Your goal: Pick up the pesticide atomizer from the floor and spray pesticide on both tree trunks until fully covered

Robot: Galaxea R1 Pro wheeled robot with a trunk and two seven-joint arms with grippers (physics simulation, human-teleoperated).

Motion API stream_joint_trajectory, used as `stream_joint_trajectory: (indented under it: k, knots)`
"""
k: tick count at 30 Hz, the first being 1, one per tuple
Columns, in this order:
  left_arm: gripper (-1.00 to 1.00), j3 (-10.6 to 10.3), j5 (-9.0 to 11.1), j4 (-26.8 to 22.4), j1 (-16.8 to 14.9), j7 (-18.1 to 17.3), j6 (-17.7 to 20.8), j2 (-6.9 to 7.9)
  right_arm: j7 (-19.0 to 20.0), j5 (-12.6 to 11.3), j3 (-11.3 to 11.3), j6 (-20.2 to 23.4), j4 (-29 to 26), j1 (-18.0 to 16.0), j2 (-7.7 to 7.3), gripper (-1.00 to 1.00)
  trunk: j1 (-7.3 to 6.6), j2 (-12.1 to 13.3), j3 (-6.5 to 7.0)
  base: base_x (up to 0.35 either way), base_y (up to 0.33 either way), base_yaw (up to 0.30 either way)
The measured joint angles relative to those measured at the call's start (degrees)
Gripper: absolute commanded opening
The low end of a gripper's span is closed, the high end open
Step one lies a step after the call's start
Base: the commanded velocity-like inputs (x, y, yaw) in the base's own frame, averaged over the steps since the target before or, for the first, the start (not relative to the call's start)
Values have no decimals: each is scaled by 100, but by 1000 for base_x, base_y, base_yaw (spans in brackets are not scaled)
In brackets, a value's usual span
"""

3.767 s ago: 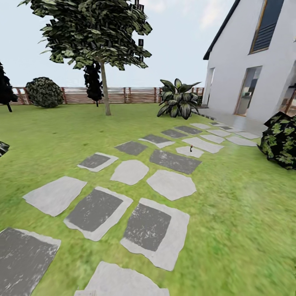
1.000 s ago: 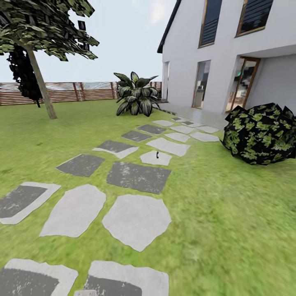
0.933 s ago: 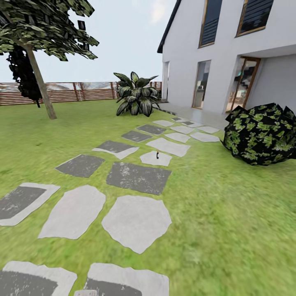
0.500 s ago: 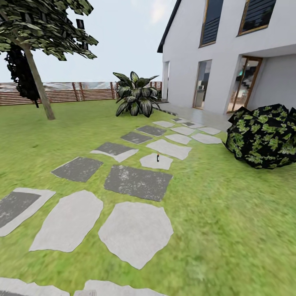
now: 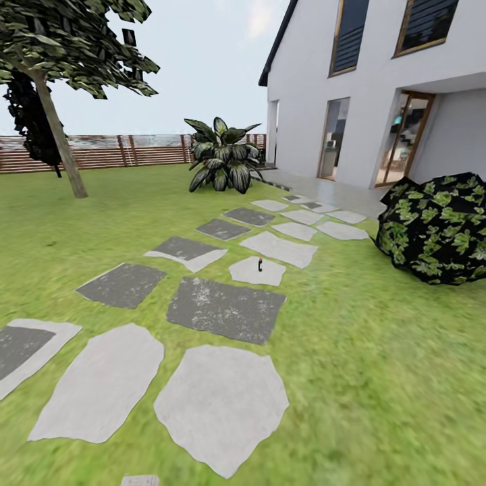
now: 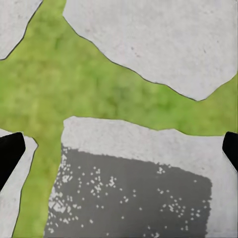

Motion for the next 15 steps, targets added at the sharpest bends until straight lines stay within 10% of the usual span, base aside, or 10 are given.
stream_joint_trajectory:
  k: [15]
  knots:
    - [100,0,-5,18,0,11,-188,-6,-9,4,1,0,-15,0,1,100,0,0,0,339,0,0]
